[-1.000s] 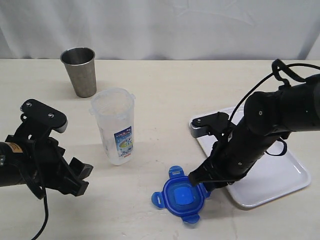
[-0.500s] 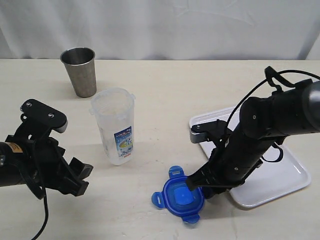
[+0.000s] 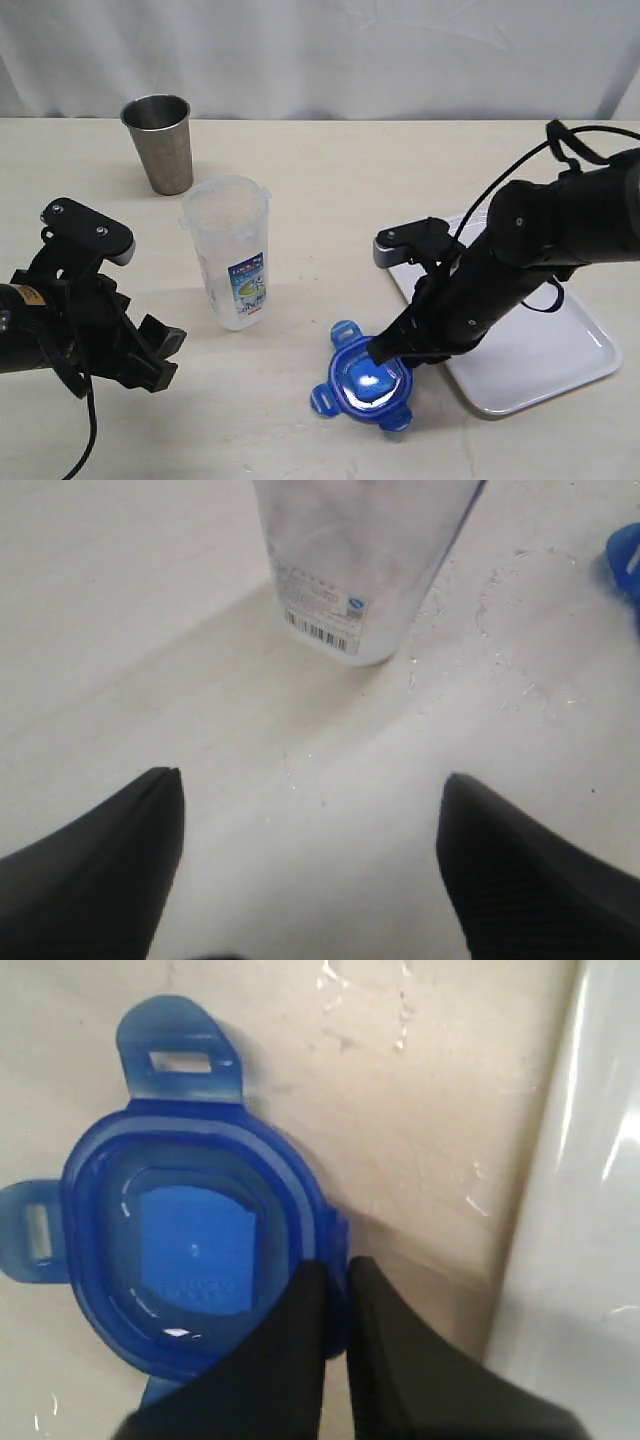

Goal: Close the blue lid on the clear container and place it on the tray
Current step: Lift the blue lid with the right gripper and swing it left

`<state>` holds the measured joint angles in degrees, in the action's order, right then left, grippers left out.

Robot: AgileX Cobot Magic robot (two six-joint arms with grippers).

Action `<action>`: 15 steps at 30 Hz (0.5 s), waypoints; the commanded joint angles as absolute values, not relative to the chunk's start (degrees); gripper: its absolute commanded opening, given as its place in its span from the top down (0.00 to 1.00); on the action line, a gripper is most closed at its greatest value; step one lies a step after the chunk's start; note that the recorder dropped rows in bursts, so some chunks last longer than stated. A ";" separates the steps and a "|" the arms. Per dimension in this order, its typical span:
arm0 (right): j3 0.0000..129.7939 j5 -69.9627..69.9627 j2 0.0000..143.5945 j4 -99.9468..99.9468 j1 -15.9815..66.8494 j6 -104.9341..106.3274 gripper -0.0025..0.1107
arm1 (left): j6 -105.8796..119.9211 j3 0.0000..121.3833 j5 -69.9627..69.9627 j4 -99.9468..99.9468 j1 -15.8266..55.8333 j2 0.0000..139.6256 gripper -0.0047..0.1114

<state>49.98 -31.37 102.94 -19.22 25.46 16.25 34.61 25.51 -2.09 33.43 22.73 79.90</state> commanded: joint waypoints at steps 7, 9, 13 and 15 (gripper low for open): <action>54.65 -31.37 89.03 -10.36 25.48 12.05 0.94 | 34.30 25.32 -1.29 33.51 22.58 79.52 0.38; 57.58 -32.51 87.28 -6.12 25.48 8.53 0.94 | 34.46 25.32 -1.29 33.01 22.58 79.52 0.38; 65.03 -35.92 86.11 -0.38 25.48 4.08 0.94 | 34.57 25.32 -1.18 31.53 22.58 79.52 0.38; 68.41 -37.46 86.25 2.93 26.36 2.33 0.94 | 34.85 25.32 -0.94 31.52 22.58 79.52 0.38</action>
